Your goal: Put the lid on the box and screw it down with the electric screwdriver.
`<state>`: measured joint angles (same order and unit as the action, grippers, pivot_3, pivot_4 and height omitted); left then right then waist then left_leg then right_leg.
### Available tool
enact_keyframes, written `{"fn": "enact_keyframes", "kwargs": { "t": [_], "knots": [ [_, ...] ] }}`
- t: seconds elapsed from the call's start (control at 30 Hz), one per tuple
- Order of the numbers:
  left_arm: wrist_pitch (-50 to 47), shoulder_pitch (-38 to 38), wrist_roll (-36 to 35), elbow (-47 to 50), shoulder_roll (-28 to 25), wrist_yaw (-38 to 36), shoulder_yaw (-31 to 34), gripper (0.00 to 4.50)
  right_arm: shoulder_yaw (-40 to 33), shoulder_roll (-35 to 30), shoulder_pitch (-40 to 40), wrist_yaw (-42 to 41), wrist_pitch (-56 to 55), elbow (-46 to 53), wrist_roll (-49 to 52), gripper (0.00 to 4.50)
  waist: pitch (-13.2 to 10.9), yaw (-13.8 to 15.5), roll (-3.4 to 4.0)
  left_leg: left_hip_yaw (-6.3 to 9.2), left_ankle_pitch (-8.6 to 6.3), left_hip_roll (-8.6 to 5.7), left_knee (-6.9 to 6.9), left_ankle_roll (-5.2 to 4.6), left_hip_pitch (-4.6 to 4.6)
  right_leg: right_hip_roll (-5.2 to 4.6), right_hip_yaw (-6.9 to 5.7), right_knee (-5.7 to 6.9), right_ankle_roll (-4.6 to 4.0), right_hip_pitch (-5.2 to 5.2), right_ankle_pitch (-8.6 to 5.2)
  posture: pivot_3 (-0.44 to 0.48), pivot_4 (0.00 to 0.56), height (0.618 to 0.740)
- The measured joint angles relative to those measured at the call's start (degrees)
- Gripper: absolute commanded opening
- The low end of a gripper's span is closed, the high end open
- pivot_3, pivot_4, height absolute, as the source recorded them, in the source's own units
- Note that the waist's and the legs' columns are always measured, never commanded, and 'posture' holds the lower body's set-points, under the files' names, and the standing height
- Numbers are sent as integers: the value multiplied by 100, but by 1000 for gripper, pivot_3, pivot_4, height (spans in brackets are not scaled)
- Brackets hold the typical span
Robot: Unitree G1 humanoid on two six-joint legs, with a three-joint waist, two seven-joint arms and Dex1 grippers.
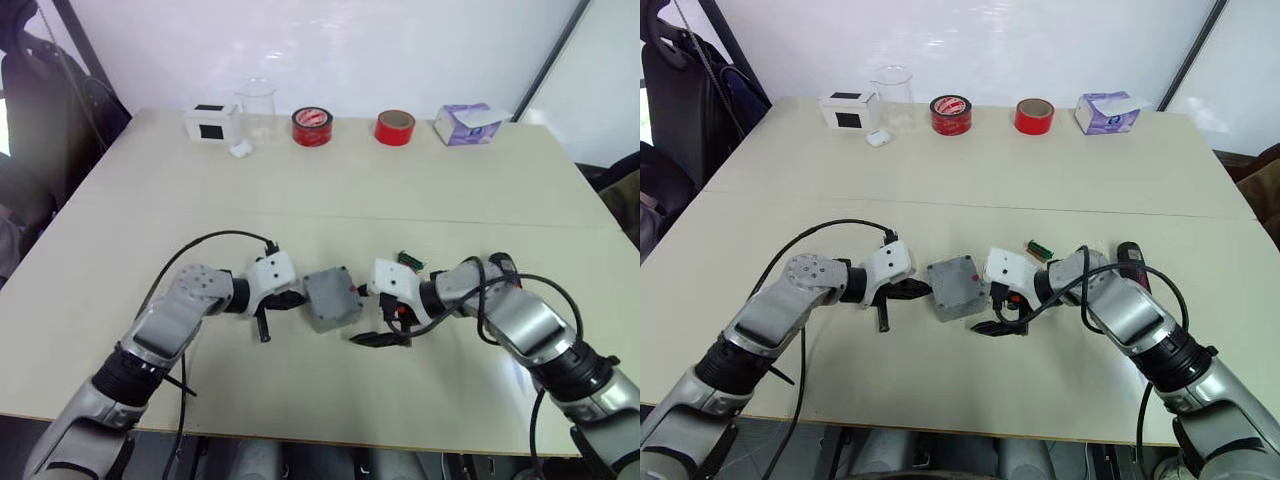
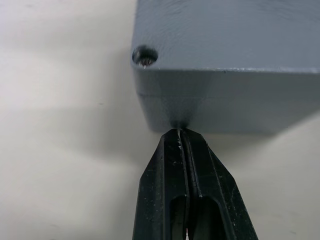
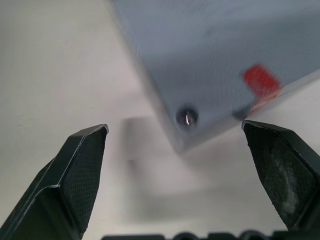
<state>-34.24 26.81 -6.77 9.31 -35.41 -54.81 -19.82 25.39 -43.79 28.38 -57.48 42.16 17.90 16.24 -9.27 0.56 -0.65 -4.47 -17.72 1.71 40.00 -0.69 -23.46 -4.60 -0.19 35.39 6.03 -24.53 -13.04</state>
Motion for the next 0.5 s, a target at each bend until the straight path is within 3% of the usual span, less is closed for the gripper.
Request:
{"fn": "enact_keyframes", "kwargs": {
  "t": [0.5],
  "knots": [
    [231, 125, 5, -209, 47, -271, -4, 0, -526, 247, -621, 764, 886, 850, 140, 4464, 0, 16, 0, 0, 1, 0, 1, 2, 2, -1, 0, 6, -3, 0, -2, 0, 150, 740]
  ]
}}
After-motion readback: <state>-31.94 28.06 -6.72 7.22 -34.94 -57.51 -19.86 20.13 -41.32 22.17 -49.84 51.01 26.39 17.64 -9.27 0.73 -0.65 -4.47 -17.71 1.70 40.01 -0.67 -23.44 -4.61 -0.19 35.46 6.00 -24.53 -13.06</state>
